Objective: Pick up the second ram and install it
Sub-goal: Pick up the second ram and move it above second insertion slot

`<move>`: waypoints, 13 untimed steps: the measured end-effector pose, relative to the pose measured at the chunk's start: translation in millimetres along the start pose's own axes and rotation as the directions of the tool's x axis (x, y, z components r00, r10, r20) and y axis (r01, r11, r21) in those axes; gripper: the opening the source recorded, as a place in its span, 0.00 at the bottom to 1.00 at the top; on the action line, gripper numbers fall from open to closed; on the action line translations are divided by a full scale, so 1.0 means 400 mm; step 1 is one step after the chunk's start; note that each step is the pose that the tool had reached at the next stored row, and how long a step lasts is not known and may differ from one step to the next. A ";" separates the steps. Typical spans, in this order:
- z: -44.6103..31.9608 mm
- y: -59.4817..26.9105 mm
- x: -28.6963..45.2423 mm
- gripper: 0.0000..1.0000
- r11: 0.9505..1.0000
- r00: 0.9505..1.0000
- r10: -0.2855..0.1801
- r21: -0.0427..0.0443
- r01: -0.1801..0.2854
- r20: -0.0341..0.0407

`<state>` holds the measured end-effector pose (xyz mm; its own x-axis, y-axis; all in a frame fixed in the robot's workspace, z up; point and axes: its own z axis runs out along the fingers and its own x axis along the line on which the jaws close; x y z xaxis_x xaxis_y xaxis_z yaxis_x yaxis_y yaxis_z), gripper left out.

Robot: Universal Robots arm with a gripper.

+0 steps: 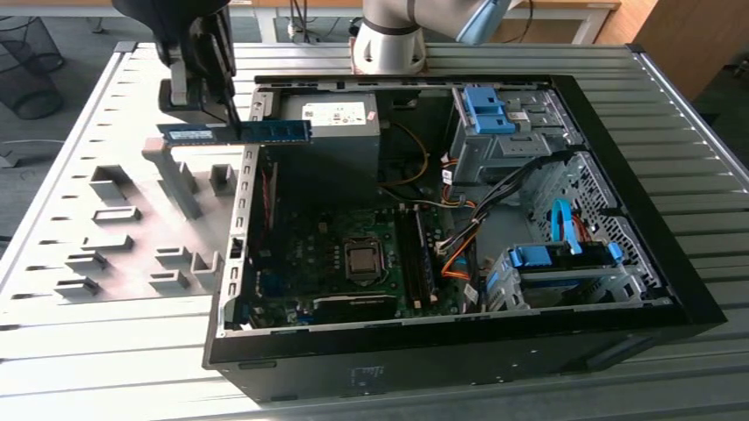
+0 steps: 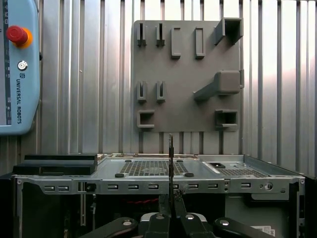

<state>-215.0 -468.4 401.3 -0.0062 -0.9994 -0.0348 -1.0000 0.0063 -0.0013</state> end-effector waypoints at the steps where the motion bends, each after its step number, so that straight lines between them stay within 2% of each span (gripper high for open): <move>1: 0.000 -0.001 0.000 0.14 1.000 1.000 0.000 0.000 0.000 0.000; 13: 0.001 -0.006 0.000 0.14 1.000 1.000 0.000 0.000 0.000 0.000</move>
<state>-212.5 -468.4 401.1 -0.0062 -0.9994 -0.0348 -1.0000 0.0062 -0.0014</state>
